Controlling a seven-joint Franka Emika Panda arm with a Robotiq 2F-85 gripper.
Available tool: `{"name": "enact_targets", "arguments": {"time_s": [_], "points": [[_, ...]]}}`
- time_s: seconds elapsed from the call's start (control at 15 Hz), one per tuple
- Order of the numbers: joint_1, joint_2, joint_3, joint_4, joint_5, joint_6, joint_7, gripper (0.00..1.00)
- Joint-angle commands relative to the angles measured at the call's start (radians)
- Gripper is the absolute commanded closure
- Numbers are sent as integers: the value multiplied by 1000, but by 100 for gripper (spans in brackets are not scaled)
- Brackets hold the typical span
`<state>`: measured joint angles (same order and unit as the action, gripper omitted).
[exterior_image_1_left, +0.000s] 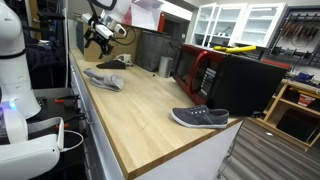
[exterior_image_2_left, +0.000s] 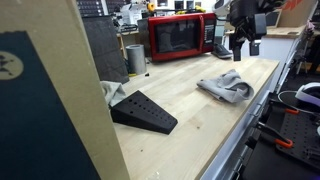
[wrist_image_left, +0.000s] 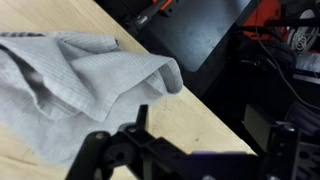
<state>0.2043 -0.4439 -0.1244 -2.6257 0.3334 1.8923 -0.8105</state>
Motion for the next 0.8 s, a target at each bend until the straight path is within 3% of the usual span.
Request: {"name": "enact_targets", "arguments": {"time_s": [0.0, 0.33, 0.73], "points": [[-42, 59, -15, 103, -5, -8, -67, 0], [-81, 253, -16, 194, -22, 46, -189, 0], [-112, 533, 60, 310, -32, 92, -255, 0]]}}
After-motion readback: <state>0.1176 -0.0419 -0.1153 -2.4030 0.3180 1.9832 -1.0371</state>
